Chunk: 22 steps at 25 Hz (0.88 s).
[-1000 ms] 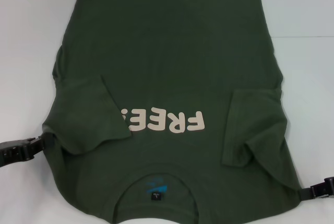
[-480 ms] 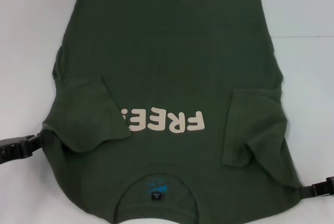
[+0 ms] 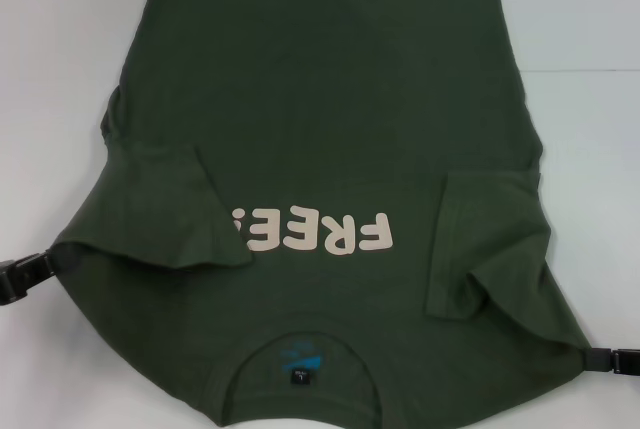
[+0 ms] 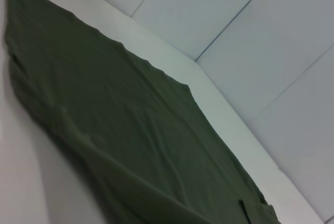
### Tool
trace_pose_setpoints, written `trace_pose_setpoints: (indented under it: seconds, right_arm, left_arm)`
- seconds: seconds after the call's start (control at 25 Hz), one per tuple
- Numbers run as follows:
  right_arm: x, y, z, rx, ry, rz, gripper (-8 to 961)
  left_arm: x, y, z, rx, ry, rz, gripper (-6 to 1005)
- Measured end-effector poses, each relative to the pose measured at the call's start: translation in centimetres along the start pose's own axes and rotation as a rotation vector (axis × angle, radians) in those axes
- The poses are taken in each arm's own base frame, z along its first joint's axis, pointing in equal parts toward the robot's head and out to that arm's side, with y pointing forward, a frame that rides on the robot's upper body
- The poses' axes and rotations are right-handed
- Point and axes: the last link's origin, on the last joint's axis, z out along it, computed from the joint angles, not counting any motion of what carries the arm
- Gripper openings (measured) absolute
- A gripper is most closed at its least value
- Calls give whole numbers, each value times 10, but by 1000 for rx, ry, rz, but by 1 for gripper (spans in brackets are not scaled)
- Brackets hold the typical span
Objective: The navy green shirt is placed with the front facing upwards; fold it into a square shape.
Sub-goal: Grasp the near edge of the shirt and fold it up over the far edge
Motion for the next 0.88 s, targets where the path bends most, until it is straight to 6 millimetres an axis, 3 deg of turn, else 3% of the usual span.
trace_pose_setpoints:
  seconds: [0.36,0.88]
  right_arm:
    - [29,0,-15,-42,-100,-18,12]
    - [50,-1,-35,-50,-186,-40,12]
  left_arm:
    - [-7,0,-10,1,3,-34,21]
    - [-22,11,-31,-69,-7,-71,20]
